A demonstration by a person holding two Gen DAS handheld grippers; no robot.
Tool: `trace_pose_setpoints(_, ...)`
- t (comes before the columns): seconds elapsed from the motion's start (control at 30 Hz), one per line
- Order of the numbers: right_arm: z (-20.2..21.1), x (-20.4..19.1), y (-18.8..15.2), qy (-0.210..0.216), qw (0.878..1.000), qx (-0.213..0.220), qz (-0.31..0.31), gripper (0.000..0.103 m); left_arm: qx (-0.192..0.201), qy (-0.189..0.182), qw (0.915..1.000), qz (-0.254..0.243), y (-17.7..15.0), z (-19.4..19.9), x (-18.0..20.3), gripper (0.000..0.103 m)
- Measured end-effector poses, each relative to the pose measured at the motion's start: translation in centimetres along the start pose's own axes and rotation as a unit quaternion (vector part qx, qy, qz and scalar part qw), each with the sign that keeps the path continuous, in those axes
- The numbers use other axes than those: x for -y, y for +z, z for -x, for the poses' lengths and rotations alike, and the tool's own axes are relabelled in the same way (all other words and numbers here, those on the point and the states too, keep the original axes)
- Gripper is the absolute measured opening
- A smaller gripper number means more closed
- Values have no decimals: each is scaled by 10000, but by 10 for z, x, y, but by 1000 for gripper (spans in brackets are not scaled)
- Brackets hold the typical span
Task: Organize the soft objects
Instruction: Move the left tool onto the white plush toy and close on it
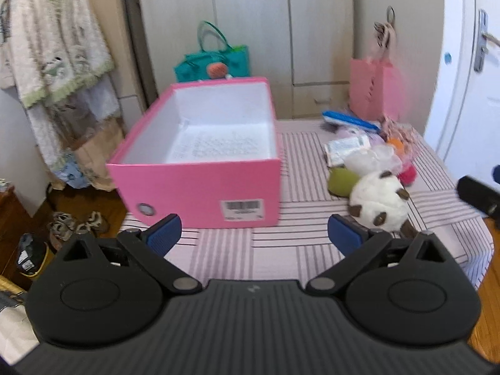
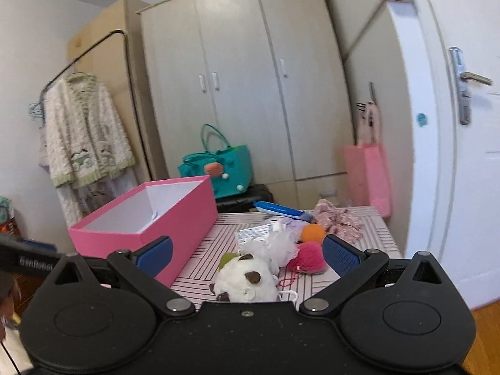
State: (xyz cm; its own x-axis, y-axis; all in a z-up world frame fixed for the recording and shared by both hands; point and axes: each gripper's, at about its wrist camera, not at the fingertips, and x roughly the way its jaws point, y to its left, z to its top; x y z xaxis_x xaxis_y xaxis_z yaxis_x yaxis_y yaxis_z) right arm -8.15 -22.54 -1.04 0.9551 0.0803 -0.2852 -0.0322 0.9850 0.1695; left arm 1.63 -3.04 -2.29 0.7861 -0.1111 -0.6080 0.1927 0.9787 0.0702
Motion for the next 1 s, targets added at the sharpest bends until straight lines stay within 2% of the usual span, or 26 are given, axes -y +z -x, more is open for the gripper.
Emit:
trace_pose_setpoints(0.07, -11, 1, -12, 15, 9997, 41, 233, 103, -56, -123, 9998, -136, 0, -15, 9, 101)
trace_pose_setpoints(0.17, -35, 1, -24, -297, 9979, -215, 532, 103, 58, -229, 9991, -355, -2, -32, 24, 101)
trace_pose_setpoints(0.23, -48, 1, -30, -333, 9964, -396, 673, 102, 126, -327, 9988, -334, -2, -41, 30, 101)
trace_pose_setpoints(0.43, -75, 12, -44, 97, 9949, -840, 543, 99, 153, -795, 9962, -306, 5, -66, 43, 101)
trace_pose_setpoints(0.63, -86, 11, -56, 506, 9929, -910, 571, 95, 219, -1641, 9856, -353, 12, -79, 63, 100)
trace_pose_setpoints(0.7, -92, 10, -59, 518, 9924, -928, 622, 91, 166, -1830, 9818, -479, 13, -87, 74, 100)
trace_pose_setpoints(0.8, -105, 10, -64, 395, 9915, -1078, 607, 83, 13, -1905, 9801, -566, 12, -101, 88, 100)
trace_pose_setpoints(0.9, -109, 7, -64, 474, 9905, -1089, 691, 78, -88, -1983, 9785, -559, 10, -112, 92, 95)
trace_pose_setpoints(1.0, -110, 1, -65, 496, 9887, -1077, 915, 72, -153, -2205, 9740, -486, 11, -121, 92, 82)
